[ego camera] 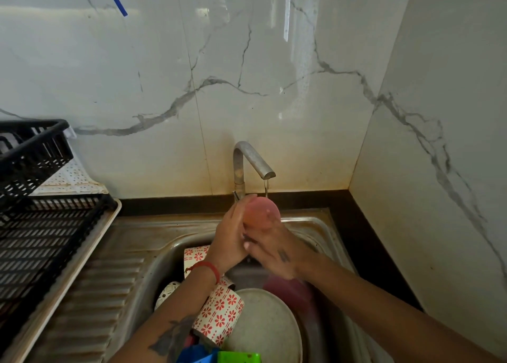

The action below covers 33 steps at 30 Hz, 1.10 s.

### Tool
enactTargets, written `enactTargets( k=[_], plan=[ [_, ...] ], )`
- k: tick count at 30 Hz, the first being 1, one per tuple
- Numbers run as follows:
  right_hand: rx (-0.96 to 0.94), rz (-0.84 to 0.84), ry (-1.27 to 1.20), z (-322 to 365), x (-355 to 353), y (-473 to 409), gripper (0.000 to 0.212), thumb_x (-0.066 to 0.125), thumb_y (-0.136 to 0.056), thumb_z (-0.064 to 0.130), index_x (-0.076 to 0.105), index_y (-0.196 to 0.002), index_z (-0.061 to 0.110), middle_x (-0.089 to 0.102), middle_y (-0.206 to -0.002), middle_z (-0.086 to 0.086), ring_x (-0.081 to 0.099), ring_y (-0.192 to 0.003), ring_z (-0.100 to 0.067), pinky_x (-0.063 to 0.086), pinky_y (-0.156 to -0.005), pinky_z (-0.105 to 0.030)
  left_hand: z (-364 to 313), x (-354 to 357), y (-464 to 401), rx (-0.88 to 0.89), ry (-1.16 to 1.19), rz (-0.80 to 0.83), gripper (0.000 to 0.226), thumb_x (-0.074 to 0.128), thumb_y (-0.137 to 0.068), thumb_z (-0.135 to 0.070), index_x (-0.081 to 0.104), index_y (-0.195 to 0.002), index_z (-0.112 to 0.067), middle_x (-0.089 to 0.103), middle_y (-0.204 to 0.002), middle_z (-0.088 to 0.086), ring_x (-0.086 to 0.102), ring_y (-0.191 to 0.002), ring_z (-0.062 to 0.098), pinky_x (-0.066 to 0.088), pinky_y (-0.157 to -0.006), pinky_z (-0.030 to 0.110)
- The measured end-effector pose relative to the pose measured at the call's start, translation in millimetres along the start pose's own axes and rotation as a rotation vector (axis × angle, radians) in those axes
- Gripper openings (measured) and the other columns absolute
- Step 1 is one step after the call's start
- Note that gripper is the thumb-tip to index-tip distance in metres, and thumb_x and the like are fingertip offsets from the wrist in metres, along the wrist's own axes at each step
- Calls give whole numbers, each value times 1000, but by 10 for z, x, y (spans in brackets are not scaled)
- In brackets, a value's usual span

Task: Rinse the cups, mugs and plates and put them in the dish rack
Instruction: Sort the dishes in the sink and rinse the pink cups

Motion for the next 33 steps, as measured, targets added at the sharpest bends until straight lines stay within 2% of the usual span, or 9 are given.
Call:
enactTargets(
  k=[3,7,9,12,17,22,26,30,33],
  plan=[
    [-148,-184,396,-198,-84,201,36,48,-94,35,66,-118,15,68,-117,-4,57,-118,-20,30,-112,-51,29,2,43,-73,56,-20,89,88,-65,-24,31,-132,-41,33,-134,-15,41,-118,6,34,-85,6],
    [209,-536,29,-482,-35,389,68,64,-77,54,51,-133,19,51,-136,-3,46,-125,-17,45,-98,-45,78,21,88,-299,387,-34,96,90,-55,-6,37,-132,-30,48,-130,-6,49,-117,9,45,-89,21],
    [335,-388,-399,-480,153,352,95,76,-69,55,25,-146,32,38,-146,3,41,-129,-10,45,-99,-35,78,79,128,-504,678,58,95,87,-55,-2,38,-133,-29,52,-129,1,53,-114,15,52,-85,30],
    [404,-265,-798,-433,309,274,111,83,-65,35,6,-144,47,36,-141,6,47,-125,-16,51,-95,-41,89,222,251,-762,971,254,86,85,-65,-27,39,-138,-25,56,-126,10,61,-97,21,56,-73,37],
    [794,-24,-932,-416,233,221,85,75,-77,41,25,-144,28,52,-123,-2,58,-103,-20,52,-75,-32,158,295,360,-983,980,321,77,51,-72,-71,47,-131,-23,57,-129,10,60,-112,30,56,-79,43],
    [890,244,-1063,-361,99,230,58,66,-84,43,41,-130,17,59,-108,-13,66,-82,-24,58,-63,-32,213,238,282,-855,813,227,64,54,-81,-54,50,-132,-16,57,-128,11,55,-117,26,47,-98,42],
    [763,207,-559,-425,11,127,80,73,-78,41,30,-144,23,52,-128,-6,55,-111,-26,49,-93,-39,152,100,123,-743,864,218,46,59,-85,-27,59,-124,-4,69,-109,10,65,-99,21,52,-86,30],
    [397,180,265,-366,31,-104,110,74,-79,36,-7,-152,21,4,-160,-7,5,-146,-31,17,-116,-50,111,35,-75,-733,754,229,25,49,-98,-15,61,-120,-9,68,-114,13,64,-106,25,51,-90,35],
    [251,159,520,-315,58,-318,101,72,-80,24,1,-151,12,9,-158,-11,11,-145,-33,21,-116,-49,54,6,-167,-746,715,263,25,40,-101,-5,58,-115,-14,67,-113,14,67,-100,26,56,-83,36]
  ],
)
Point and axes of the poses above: each hand's wrist, its own y-axis away from the middle knuckle, its own x-axis out of the palm, z = x × y, the point moved 4 cm from there along -y, towards the middle knuckle
